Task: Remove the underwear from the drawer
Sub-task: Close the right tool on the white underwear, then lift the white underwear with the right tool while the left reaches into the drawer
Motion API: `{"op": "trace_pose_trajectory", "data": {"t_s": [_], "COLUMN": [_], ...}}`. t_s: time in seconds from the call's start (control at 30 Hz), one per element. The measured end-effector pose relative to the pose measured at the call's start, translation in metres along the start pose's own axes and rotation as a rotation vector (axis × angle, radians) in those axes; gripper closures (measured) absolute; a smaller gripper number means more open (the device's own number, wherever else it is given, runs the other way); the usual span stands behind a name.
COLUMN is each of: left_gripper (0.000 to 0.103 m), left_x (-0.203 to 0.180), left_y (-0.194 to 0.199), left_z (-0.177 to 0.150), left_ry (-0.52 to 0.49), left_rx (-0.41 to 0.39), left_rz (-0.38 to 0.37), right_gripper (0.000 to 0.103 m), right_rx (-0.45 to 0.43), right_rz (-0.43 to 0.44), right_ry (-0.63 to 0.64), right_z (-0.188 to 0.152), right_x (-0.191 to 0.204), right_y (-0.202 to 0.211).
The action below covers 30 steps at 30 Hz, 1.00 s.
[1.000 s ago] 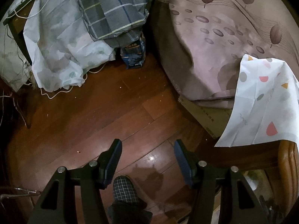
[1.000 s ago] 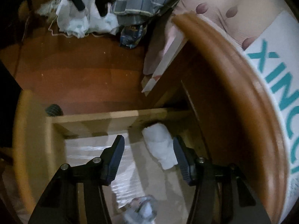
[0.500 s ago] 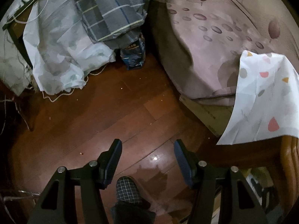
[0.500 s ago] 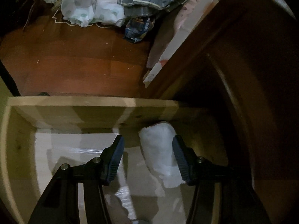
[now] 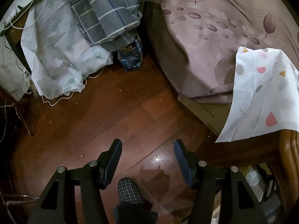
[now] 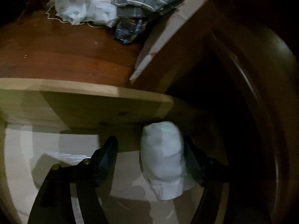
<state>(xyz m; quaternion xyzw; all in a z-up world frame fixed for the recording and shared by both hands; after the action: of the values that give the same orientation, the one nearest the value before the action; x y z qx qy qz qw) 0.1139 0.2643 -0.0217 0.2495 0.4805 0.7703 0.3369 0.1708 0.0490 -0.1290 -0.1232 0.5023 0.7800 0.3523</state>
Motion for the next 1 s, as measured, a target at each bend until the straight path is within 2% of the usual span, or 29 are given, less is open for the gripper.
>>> {"op": "trace_pose_trajectory", "data": {"t_s": [0.13,0.2,0.23,0.27,0.5,0.7,0.83,1.0], "left_gripper": [0.044,0.044,0.044,0.044,0.044,0.044,0.044,0.044], "left_x": [-0.001,-0.002,-0.002,-0.002,-0.006,-0.008,-0.009,-0.015], "left_y": [0.0,0.0,0.0,0.0,0.0,-0.001,-0.003,-0.007], "left_z": [-0.001,-0.001,-0.001,-0.001,-0.001,-0.002,-0.005,-0.009], "left_ry": [-0.006,-0.01,-0.01,-0.01,-0.022,-0.025,-0.039,-0.034], "left_rx": [0.0,0.0,0.0,-0.001,-0.008,0.005,0.01,0.028], "left_rz": [-0.003,-0.001,-0.003,-0.003,0.004,-0.002,0.001,-0.01], "right_gripper": [0.035,0.044,0.056,0.057,0.063,0.065,0.066,0.066], "right_rx": [0.006,0.016,0.036,0.046,0.095,0.191,0.263,0.269], "right_rz": [-0.015,-0.015,-0.033,-0.043,-0.049,0.026,0.09,0.1], "right_ry": [-0.07,-0.12,-0.134,-0.143,-0.145,-0.111,-0.097,-0.106], "right_z": [-0.002,-0.005,-0.008,-0.011,-0.017,-0.027,-0.037,-0.036], "right_x": [-0.011,-0.016,-0.019,-0.022,-0.02,-0.01,-0.007,-0.012], "right_y": [-0.005,-0.009,-0.013,-0.014,-0.013,0.002,0.019,0.057]}}
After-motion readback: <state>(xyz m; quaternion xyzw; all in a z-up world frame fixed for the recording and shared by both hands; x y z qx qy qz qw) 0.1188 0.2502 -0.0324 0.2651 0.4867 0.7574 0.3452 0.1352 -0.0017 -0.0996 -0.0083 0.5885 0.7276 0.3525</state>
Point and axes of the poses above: each gripper's, at about its wrist camera, not at the fingertips, and y roughly against the way its jaws point, x to its left, z to its top, the point moved 6 cm from there along -y, roughly the way its jaws point, and after that the axes turned 2 degrees about x, right-handed, at the moved point
